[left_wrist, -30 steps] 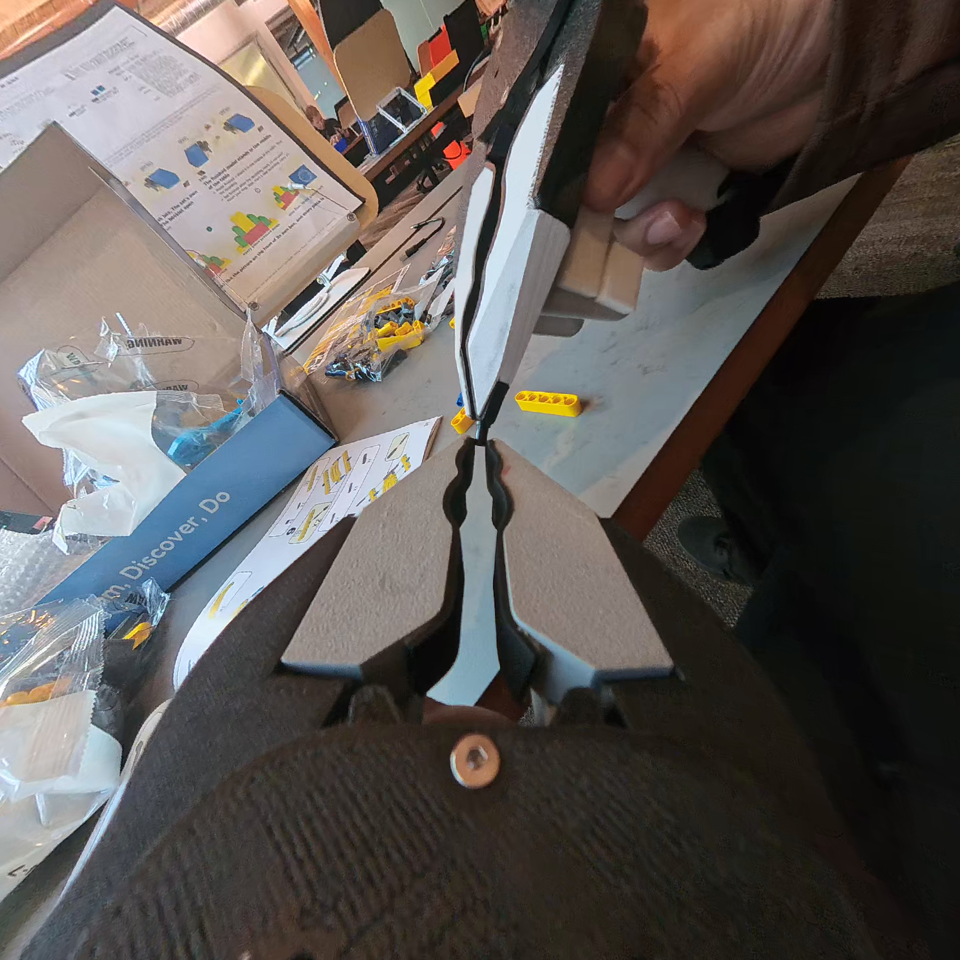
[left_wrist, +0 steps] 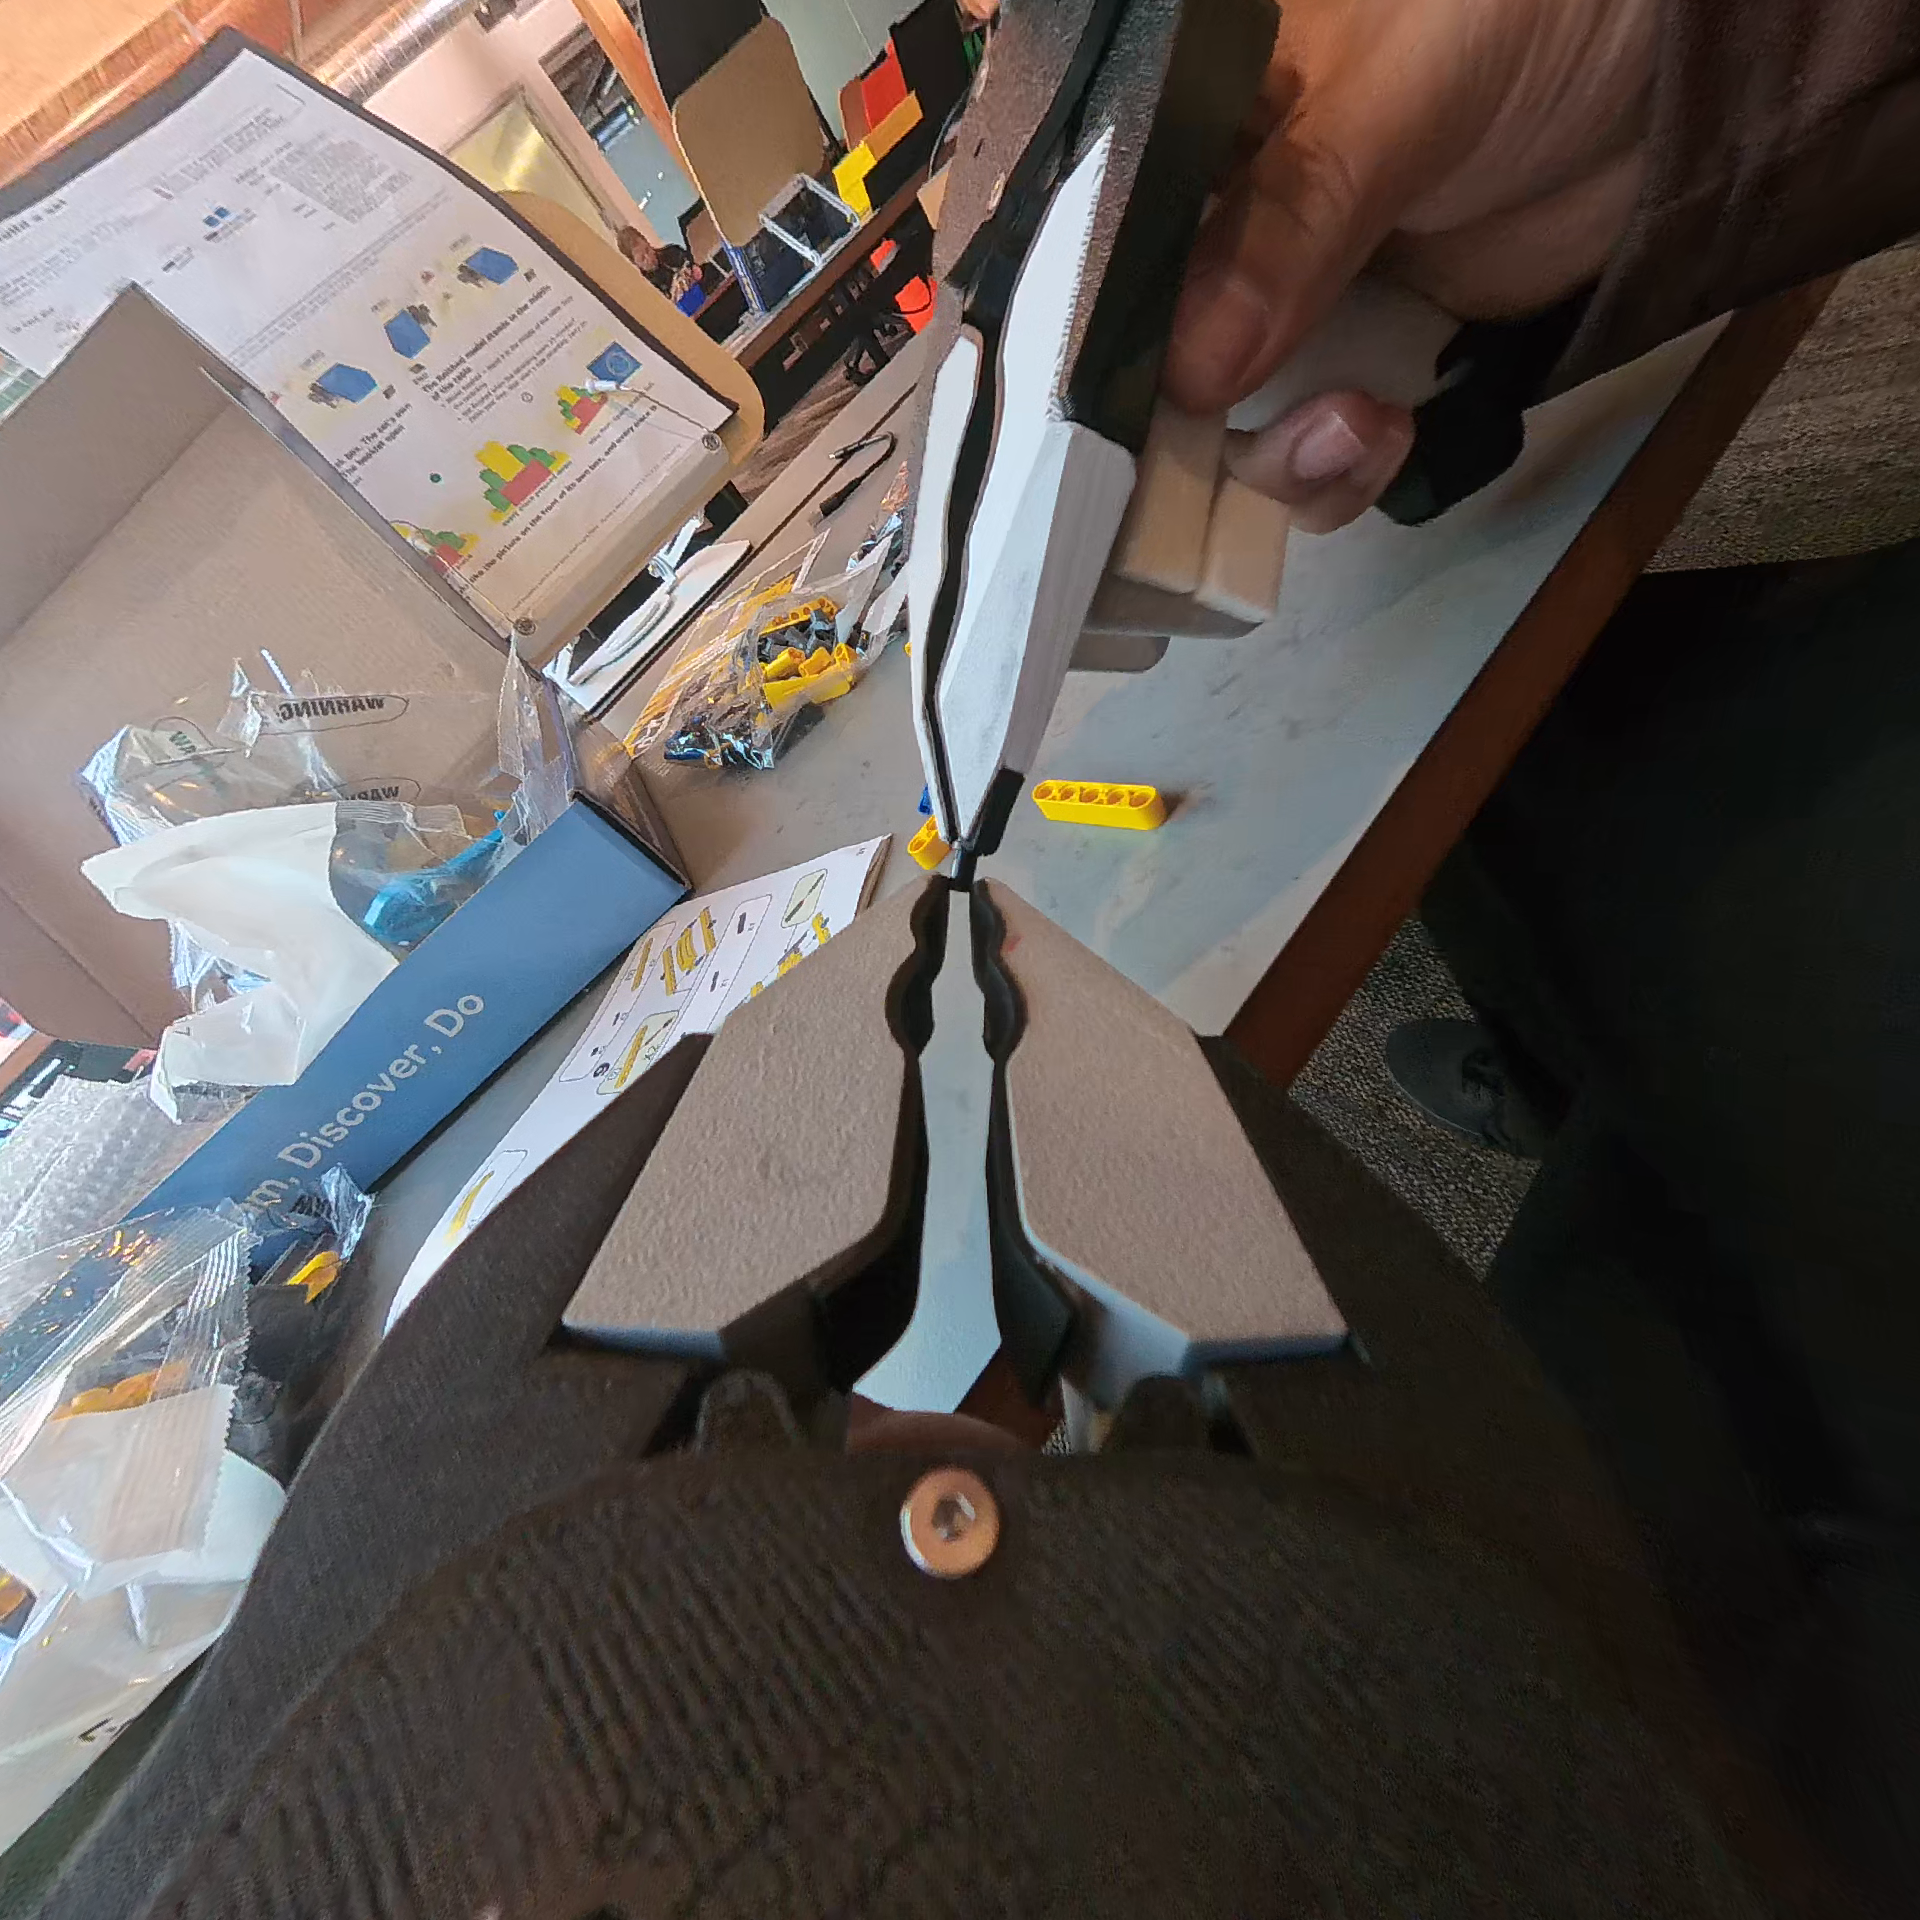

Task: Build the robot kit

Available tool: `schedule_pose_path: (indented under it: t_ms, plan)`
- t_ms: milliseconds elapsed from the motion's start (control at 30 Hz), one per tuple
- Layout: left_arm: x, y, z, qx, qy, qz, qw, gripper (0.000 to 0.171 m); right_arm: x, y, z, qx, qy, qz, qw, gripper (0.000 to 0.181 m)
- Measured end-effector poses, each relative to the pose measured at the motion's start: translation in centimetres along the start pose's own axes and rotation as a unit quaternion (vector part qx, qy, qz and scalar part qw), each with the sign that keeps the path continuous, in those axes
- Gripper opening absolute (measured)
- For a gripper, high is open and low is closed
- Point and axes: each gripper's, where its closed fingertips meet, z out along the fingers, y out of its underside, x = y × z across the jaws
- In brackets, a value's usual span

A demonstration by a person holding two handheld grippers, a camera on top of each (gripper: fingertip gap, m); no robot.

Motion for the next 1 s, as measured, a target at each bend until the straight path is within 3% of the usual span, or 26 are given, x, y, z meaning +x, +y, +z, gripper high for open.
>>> schedule_pose_path:
  t_ms: [333,400,533,733,867,1000]
  plan:
    - [0.3,0.0,0.0,0.002,0.014,-0.041,0.999,0.002,0.2,0.2,-0.3,-0.017,0.017,-0.019,1.0,0.004]
    - [1.0,0.1,0.0,-0.003,0.046,-0.082,0.996,0.016,1.0,0.7,-1.3,-0.044,0.046,-0.031,0.998,0.004]
    - [1.5,0.7,0.5,-0.033,0.078,-0.128,0.988,0.027,2.0,1.4,-4.1,-0.093,0.09,-0.047,0.99,0.004]
    - [2.0,-0.7,2.9,-0.082,0.102,-0.178,0.975,0.034,2.7,2.3,-6.1,-0.126,0.142,-0.044,0.981,0.004]
    - [3.3,0.0,5.2,-0.151,0.119,-0.163,0.968,0.044,2.6,3.9,-7.4,-0.131,0.154,-0.028,0.979,0.004]
    - [4.6,0.0,6.1,-0.172,0.144,-0.175,0.959,0.045,2.2,4.7,-9.2,-0.126,0.169,-0.023,0.977,0.004]
